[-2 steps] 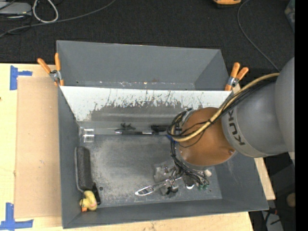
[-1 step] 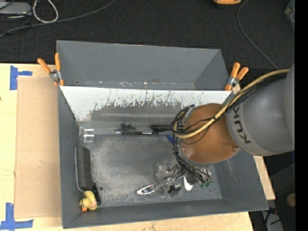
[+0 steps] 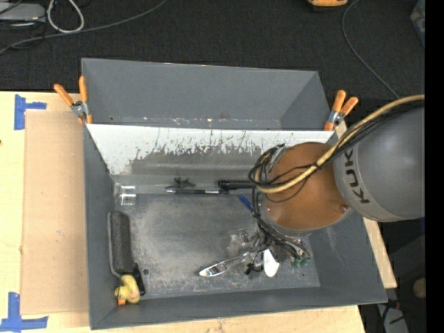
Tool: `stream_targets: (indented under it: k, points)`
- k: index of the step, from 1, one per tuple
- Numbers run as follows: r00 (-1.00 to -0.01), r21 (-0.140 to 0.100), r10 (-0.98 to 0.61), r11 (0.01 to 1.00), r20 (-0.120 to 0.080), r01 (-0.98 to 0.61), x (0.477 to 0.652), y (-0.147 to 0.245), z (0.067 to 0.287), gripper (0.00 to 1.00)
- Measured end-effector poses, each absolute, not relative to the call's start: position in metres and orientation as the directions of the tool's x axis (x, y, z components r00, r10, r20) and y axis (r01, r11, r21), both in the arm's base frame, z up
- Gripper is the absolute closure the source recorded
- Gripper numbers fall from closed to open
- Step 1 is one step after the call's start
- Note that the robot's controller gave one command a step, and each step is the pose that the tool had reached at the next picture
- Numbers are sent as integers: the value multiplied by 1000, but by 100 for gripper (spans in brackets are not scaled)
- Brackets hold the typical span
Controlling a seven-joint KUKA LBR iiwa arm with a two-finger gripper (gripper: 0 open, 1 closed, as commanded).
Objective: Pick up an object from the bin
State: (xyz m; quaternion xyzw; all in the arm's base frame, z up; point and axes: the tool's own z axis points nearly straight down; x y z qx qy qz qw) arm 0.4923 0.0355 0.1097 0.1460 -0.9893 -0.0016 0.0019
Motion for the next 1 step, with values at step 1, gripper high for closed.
stream_targets:
  k: [1]
  points:
    - [-957, 4, -289, 957, 3, -289, 492, 36, 127, 100]
